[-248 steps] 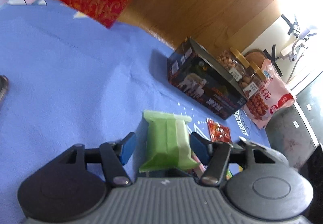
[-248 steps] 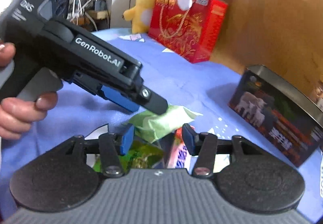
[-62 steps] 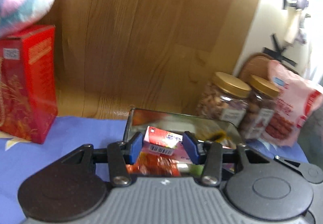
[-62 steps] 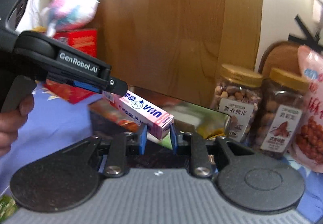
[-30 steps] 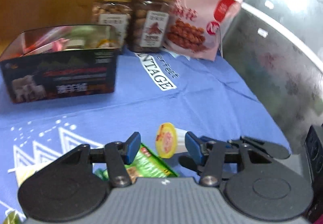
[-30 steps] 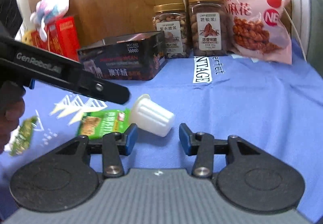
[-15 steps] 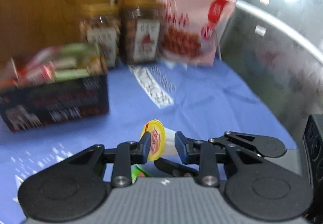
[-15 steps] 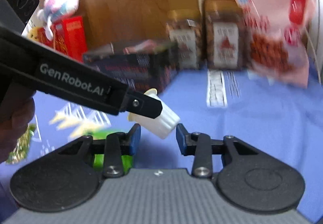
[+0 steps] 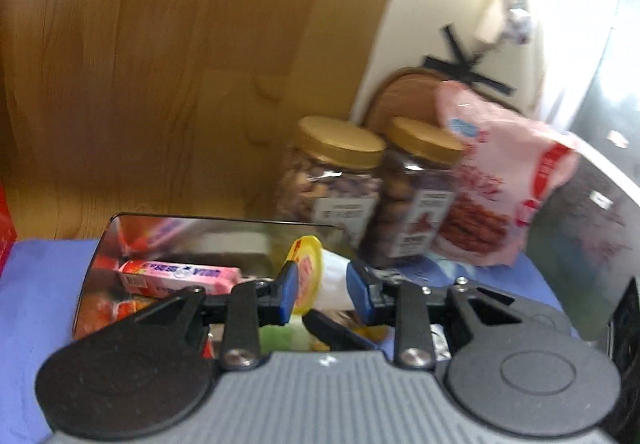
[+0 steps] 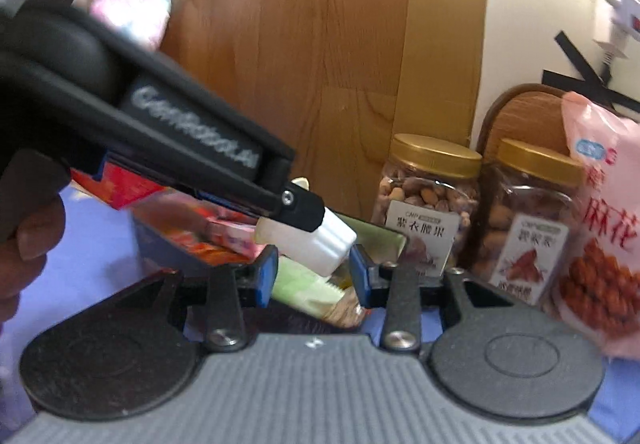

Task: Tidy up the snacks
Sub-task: 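Lower the pudding cup into the tin and open the left tool, then move the left tool to the green cracker packet on the cloth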

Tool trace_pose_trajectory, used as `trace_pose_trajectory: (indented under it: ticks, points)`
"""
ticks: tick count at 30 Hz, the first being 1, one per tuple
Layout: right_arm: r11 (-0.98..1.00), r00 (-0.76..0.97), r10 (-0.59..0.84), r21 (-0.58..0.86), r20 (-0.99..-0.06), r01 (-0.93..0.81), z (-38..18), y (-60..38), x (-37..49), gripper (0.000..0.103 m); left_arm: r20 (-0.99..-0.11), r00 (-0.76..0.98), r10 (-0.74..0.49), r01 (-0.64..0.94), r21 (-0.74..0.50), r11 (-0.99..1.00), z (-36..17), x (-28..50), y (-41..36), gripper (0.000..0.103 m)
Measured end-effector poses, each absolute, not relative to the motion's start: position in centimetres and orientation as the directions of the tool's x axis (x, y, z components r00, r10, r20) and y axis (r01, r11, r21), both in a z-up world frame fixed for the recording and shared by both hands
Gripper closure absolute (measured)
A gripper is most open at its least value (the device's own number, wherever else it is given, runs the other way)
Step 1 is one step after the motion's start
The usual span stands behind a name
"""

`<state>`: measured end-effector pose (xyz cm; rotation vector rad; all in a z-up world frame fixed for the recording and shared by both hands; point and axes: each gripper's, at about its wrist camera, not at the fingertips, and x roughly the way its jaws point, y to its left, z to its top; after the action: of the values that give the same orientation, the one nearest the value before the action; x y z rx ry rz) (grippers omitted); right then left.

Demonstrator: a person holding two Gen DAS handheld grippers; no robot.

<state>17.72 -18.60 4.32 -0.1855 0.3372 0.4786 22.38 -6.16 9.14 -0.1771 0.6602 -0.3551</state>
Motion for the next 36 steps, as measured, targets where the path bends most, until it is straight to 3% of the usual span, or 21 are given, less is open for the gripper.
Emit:
trace_pose_trajectory:
  ticks: [3,8,14,22,28,30,33,36]
  points:
    - [0.895,0.857,0.371,-0.109,-0.356,-0.433,3.9,-18.6,18.5,0.061,-0.602,0.725,-0.334,0.217,-0.26,0.941,8.0,23.6,-6.0,0.075]
    - [0.895,0.85,0.413,-0.025,-0.327,-0.445,4.9,-21.0,15.3,0.061,-0.581,0.755,-0.304,0.203,-0.233,0.951,8.8,21.6,-5.2,0.075]
    - [0.882,0.819,0.465,0.092,-0.336,-0.463,4.5,-23.5,9.0,0.061,-0.587,0.789,-0.181,0.17,-0.074,0.983,9.2,16.2,-5.9,0.075]
    - [0.864,0.776,0.503,0.225,-0.381,-0.45,2.3,-23.1,4.2,0.06,-0.598,0.793,-0.115,0.112,-0.041,0.993,7.9,9.4,-5.1,0.075]
    - [0.864,0.779,0.494,0.32,-0.385,-0.389,2.5,-23.4,2.8,0.054,-0.603,0.796,-0.055,0.045,-0.032,0.998,7.2,6.4,-3.5,0.074]
    - [0.862,0.786,0.486,0.356,-0.381,-0.36,2.6,-23.6,2.5,0.047,-0.601,0.799,-0.029,0.023,-0.017,1.0,7.0,5.7,-3.1,0.071]
    - [0.862,0.798,0.473,0.383,-0.374,-0.332,2.8,-23.6,2.0,0.044,-0.592,0.806,0.021,-0.009,0.024,1.0,6.5,4.6,-2.6,0.063]
    - [0.866,0.805,0.465,0.381,-0.369,-0.325,3.0,-23.2,1.5,0.042,-0.592,0.805,0.042,-0.027,0.033,0.999,6.1,4.2,-2.0,0.063]
